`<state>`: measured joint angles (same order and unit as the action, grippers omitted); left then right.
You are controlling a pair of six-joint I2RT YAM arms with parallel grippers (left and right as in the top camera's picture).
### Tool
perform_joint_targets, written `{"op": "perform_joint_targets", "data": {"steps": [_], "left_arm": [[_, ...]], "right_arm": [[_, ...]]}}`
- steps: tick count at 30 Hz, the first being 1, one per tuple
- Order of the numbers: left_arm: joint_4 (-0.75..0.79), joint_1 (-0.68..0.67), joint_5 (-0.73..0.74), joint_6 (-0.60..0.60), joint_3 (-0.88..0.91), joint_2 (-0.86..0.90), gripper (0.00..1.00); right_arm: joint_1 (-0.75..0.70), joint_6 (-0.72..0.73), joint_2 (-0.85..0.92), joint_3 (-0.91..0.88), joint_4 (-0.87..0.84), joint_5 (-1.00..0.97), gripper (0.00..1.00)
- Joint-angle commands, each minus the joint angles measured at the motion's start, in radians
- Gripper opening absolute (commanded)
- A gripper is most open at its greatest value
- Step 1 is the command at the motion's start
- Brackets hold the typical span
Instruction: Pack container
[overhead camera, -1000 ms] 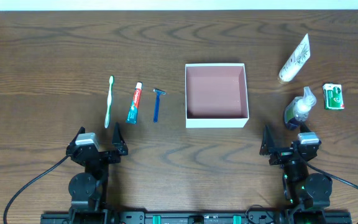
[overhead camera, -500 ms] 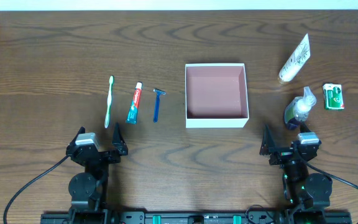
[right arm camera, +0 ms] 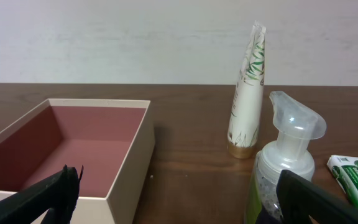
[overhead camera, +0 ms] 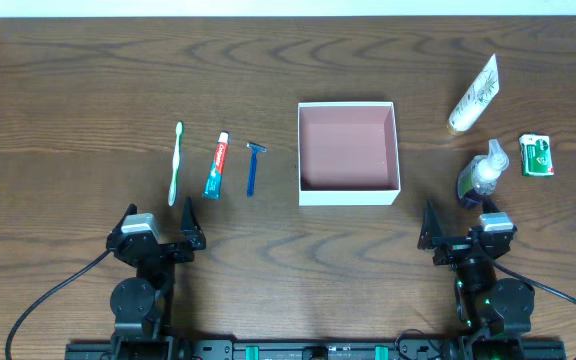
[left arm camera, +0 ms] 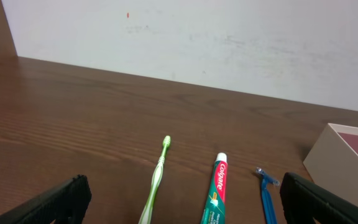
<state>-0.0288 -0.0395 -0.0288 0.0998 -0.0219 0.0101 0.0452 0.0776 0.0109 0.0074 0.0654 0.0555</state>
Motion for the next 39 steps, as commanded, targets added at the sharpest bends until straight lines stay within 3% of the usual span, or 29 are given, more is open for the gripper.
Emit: {"op": "perform_joint_targets", "data": {"steps": [1,18,24,30,33,37,39], "left_arm": [[-0.042,0.005,-0.007,-0.014,0.018,-0.006,0.98],[-0.034,0.005,0.003,-0.006,0.018,-0.006,0.98],[0.064,0.005,0.274,-0.002,-0.010,-0.006,0.98],[0.050,0.005,0.330,-0.003,-0.132,0.048,0.98],[-0.022,0.005,0.327,-0.033,-0.274,0.164,0.98],[-0.300,0.005,0.339,-0.080,-0.578,0.438,0.98],[-0.438,0.005,0.418,-0.143,-0.729,0.576,0.98]], "right_arm": [[0.000,-0.016,-0.006,-0.002,0.005,-0.006,0.99],[0.000,-0.016,-0.006,-0.002,0.005,-0.006,0.99],[0.000,-0.016,-0.006,-0.002,0.005,-0.006,0.99],[0.000,-0.016,-0.006,-0.002,0.005,-0.006,0.99],[0.000,-0.016,-0.006,-0.002,0.005,-0.006,0.99],[0.000,-0.016,-0.006,-0.002,0.005,-0.006,0.99],[0.000,-0.016,-0.006,-0.002,0.005,-0.006,0.99]]}}
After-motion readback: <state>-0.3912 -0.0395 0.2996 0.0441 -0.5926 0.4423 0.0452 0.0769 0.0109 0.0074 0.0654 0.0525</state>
